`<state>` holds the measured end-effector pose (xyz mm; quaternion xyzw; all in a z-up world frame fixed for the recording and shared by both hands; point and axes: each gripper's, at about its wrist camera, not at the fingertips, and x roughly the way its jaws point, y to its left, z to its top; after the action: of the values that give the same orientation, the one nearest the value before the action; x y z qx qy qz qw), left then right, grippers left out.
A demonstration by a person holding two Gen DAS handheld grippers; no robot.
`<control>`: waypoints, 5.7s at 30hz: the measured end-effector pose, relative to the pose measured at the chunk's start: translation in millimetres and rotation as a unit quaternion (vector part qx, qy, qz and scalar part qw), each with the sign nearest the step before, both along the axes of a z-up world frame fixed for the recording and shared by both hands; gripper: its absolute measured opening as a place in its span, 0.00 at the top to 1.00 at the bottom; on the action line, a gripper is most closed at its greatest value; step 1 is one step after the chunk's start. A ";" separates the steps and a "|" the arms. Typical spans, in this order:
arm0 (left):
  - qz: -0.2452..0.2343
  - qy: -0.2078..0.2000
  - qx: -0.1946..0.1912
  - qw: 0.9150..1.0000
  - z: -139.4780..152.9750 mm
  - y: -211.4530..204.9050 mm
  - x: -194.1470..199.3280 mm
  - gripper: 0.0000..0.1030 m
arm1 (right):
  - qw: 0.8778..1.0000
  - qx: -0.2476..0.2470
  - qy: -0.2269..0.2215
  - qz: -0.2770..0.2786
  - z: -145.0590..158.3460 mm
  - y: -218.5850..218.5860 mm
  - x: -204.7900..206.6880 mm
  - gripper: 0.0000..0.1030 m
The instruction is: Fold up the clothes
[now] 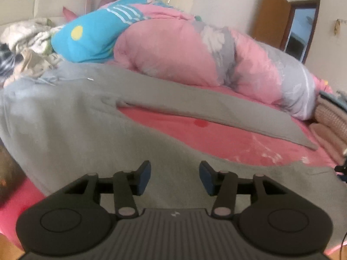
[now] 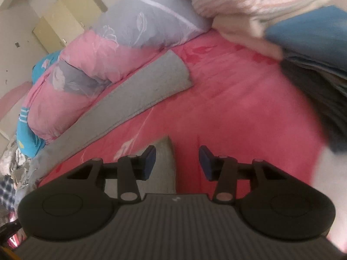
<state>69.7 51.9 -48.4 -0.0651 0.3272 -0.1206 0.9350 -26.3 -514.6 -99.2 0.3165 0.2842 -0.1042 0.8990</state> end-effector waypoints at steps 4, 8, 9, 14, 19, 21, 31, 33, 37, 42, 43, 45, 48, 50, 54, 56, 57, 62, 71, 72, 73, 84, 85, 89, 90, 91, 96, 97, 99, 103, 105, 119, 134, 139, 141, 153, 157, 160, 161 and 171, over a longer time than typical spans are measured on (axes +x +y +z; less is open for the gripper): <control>0.018 0.058 -0.013 0.998 -12.2 2.8 25.7 0.51 | 0.999 0.011 0.029 0.037 -12.4 -5.4 29.2 0.57; 0.031 0.092 -0.040 0.994 -21.9 10.7 38.0 0.51 | 0.998 0.012 0.022 0.064 -10.4 1.9 28.1 0.73; 0.033 0.092 -0.042 0.994 -22.1 12.0 38.2 0.51 | 0.997 0.013 0.021 0.067 -12.1 4.1 26.7 0.77; 0.044 0.090 -0.047 0.994 -23.1 17.5 38.7 0.56 | 0.998 -0.022 -0.018 0.049 -2.8 21.5 13.1 0.95; 0.055 0.088 -0.052 0.993 -24.1 22.9 39.1 0.57 | 0.996 -0.047 -0.078 -0.002 13.9 21.1 -20.2 0.95; 0.055 0.089 -0.051 0.993 -24.3 22.7 39.7 0.57 | 0.997 -0.042 -0.067 -0.015 2.2 17.0 -23.2 0.95; 0.055 0.088 -0.060 0.993 -25.2 22.6 38.7 0.57 | 0.991 -0.088 -0.013 -0.099 -19.4 2.8 -28.8 0.92; 0.056 0.088 -0.066 0.992 -25.3 23.5 38.9 0.57 | 0.986 -0.109 -0.004 -0.127 -10.8 -1.4 -31.7 0.87; 0.060 0.085 -0.083 0.991 -25.5 28.6 38.1 0.57 | 0.989 -0.095 -0.040 -0.103 13.0 5.7 -24.8 0.87; 0.079 0.072 -0.124 0.987 -25.5 44.8 35.3 0.55 | 0.991 -0.092 -0.070 0.067 49.9 77.4 45.0 0.80; 0.082 0.072 -0.131 0.985 -26.5 47.6 35.9 0.55 | 0.987 -0.085 -0.072 0.116 55.2 99.2 66.0 0.78; 0.087 0.074 -0.144 0.983 -28.4 53.3 37.1 0.55 | 0.972 -0.072 -0.070 0.212 63.3 146.8 108.8 0.74; 0.092 0.078 -0.161 0.980 -31.8 59.8 39.5 0.55 | 0.937 -0.057 -0.056 0.340 69.6 222.3 170.1 0.71; 0.087 0.079 -0.165 0.979 -33.9 61.1 41.5 0.54 | 0.912 -0.046 -0.040 0.407 70.4 272.6 208.6 0.71; 0.075 0.078 -0.175 0.979 -37.9 65.4 43.9 0.53 | 0.874 -0.038 0.008 0.484 50.1 350.8 273.1 0.71; 0.072 0.077 -0.185 0.977 -41.1 69.1 45.3 0.53 | 0.861 -0.034 0.038 0.505 35.9 378.3 297.6 0.71; 0.070 0.077 -0.191 0.976 -42.5 70.9 46.2 0.53 | 0.854 -0.032 0.052 0.516 29.4 390.8 306.4 0.71; 0.063 0.079 -0.212 0.972 -48.3 77.7 50.3 0.52 | 0.825 -0.038 0.080 0.559 16.9 431.4 323.8 0.70; 0.059 0.080 -0.231 0.968 -51.7 82.7 50.5 0.52 | 0.814 -0.018 0.070 0.576 27.9 431.8 325.4 0.71; 0.059 0.080 -0.231 0.968 -51.8 82.6 50.4 0.52 | 0.812 -0.009 0.073 0.579 26.7 431.6 326.1 0.71; 0.060 0.080 -0.231 0.968 -51.8 82.5 50.4 0.52 | 0.810 0.000 0.076 0.582 25.2 431.7 326.8 0.71; 0.060 0.079 -0.227 0.969 -51.7 82.3 47.9 0.52 | 0.793 -0.189 -0.038 0.578 49.4 461.0 280.8 0.99; 0.060 0.079 -0.227 0.969 -51.6 82.3 47.6 0.52 | 0.785 -0.221 -0.054 0.576 51.1 465.5 275.6 0.99; 0.060 0.078 -0.225 0.969 -51.6 82.3 45.9 0.52 | 0.783 -0.251 -0.043 0.567 35.4 467.9 285.1 0.99; 0.060 0.078 -0.224 0.970 -51.7 81.8 45.5 0.52 | 0.790 -0.245 -0.035 0.561 30.8 464.7 290.1 0.99; 0.060 0.078 -0.223 0.970 -51.6 81.4 45.4 0.52 | 0.797 -0.238 -0.027 0.554 26.2 461.5 295.0 0.98; 0.061 0.079 -0.222 0.970 -50.9 81.7 44.0 0.52 | 0.845 -0.229 -0.041 0.482 41.3 421.4 307.1 0.99; 0.061 0.079 -0.222 0.970 -50.9 81.2 44.1 0.52 | 0.855 -0.209 -0.038 0.473 46.1 408.9 309.5 0.98; 0.062 0.079 -0.222 0.970 -50.7 80.9 44.5 0.52 | 0.860 -0.162 -0.028 0.483 51.2 392.4 308.6 0.95; 0.062 0.079 -0.222 0.970 -49.8 80.6 45.5 0.52 | 0.854 -0.091 -0.016 0.512 55.4 375.7 286.6 0.68; 0.062 0.079 -0.222 0.970 -49.5 80.0 46.9 0.52 | 0.848 -0.086 -0.009 0.523 52.6 375.2 272.6 0.55; 0.063 0.079 -0.226 0.969 -49.4 80.4 47.2 0.52 | 0.796 -0.356 -0.032 0.489 18.7 397.9 195.2 0.98; 0.069 0.073 -0.233 0.967 -49.7 82.3 44.5 0.52 | 0.795 -0.247 -0.059 0.550 17.4 443.9 232.4 0.99; 0.067 0.074 -0.239 0.966 -52.1 84.8 46.4 0.51 | 0.853 -0.165 -0.034 0.494 21.6 426.0 280.7 0.93; 0.065 0.074 -0.240 0.966 -52.5 85.0 47.4 0.50 | 0.859 -0.140 -0.044 0.490 32.7 423.2 289.0 0.93; 0.066 0.075 -0.241 0.965 -53.8 84.6 49.0 0.50 | 0.923 -0.146 0.031 0.356 22.3 328.7 275.0 0.80; 0.069 0.077 -0.231 0.967 -52.4 81.8 48.7 0.50 | 0.940 -0.084 0.002 0.330 43.2 265.3 209.3 0.77; 0.070 0.078 -0.224 0.969 -51.3 79.6 47.9 0.50 | 0.932 0.002 0.001 0.361 22.5 250.5 166.7 0.72; 0.070 0.078 -0.223 0.969 -51.2 79.4 47.2 0.49 | 0.934 0.008 0.012 0.356 11.8 246.4 157.6 0.72; 0.072 0.080 -0.246 0.963 -53.1 84.0 43.1 0.48 | 0.994 0.075 -0.067 -0.035 -24.7 33.9 -21.9 0.84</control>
<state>112.8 135.9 -101.5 -0.3262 0.3557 -0.1237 0.8671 -48.3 -480.7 -123.8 0.3989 0.2184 -0.0929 0.8857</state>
